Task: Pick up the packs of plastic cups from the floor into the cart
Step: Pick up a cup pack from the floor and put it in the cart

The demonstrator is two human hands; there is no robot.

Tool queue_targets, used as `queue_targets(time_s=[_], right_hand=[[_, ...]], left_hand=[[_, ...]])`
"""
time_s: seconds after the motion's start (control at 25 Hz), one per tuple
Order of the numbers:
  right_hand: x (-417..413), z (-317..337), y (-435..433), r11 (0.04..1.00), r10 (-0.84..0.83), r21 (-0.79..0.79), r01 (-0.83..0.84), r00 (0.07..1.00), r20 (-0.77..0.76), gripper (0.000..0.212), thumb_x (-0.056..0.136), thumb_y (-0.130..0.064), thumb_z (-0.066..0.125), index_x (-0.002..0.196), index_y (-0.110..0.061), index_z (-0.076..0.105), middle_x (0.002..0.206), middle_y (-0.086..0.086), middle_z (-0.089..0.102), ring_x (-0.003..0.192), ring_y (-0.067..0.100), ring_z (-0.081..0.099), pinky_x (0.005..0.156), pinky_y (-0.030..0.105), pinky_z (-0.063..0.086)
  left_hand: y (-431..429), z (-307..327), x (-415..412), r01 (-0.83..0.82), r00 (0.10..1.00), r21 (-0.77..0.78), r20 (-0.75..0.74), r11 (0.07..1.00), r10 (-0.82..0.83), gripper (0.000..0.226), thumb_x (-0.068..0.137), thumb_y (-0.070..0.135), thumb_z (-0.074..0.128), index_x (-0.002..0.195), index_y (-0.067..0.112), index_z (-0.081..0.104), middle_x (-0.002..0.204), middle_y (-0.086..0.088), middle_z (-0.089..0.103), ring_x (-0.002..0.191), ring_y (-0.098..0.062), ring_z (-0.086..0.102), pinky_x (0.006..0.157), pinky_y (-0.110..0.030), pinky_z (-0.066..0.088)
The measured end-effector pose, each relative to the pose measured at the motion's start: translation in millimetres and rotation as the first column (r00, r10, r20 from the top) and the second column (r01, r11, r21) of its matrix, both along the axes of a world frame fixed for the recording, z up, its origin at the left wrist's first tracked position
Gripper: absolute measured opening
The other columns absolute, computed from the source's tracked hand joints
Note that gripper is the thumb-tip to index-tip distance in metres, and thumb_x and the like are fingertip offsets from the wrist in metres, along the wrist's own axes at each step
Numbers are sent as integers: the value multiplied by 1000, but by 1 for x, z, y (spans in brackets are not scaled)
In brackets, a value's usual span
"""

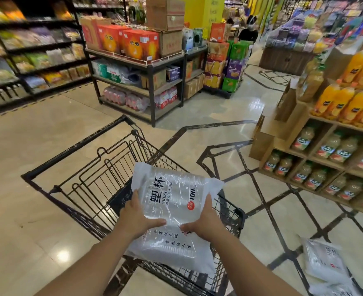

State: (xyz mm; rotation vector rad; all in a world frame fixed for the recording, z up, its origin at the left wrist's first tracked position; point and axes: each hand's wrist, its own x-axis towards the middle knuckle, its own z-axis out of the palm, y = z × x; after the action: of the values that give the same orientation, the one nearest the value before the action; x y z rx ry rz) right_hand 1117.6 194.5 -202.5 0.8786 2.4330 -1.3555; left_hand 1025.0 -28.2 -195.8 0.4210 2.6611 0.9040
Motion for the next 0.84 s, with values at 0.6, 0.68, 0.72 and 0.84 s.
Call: queue_targets(time_s=[0.6,0.68,0.72,0.84], right_hand=[[-73,-45,17,998,-22,-54,31,988,151,160,48,-38,99,156,-43,-19,158,12,36,132,32,51,96,44,56],[-88,-56,16,996,-57,-53,67,984,171,157,41,-38,99,156,-43,-8,152,8,43,127,30,53,92,48,59],[-94,-65,16,995,-68,-59,80,980,185,157,39,-40,100,156,-44,-5,150,7,44,126,29,54,90,49,59],[-119,-84,8,995,-84,-42,94,977,196,164,24,-56,99,154,-47,0,152,6,43,130,31,53,92,54,58]], left_hand=[[20,-62,-74,-40,974,-139,214,989,70,157,33,94,73,157,38,-5,153,-14,39,132,-32,48,109,-50,45],[20,-70,-90,-19,966,-141,252,990,55,154,40,87,78,159,30,-1,156,-14,35,138,-33,43,113,-49,41],[19,-71,-98,-16,962,-157,267,987,58,151,45,83,81,160,26,0,157,-15,33,140,-34,40,115,-49,39],[13,-84,-129,11,960,-177,279,984,39,147,49,80,82,157,26,-1,153,-16,34,139,-35,40,112,-49,40]])
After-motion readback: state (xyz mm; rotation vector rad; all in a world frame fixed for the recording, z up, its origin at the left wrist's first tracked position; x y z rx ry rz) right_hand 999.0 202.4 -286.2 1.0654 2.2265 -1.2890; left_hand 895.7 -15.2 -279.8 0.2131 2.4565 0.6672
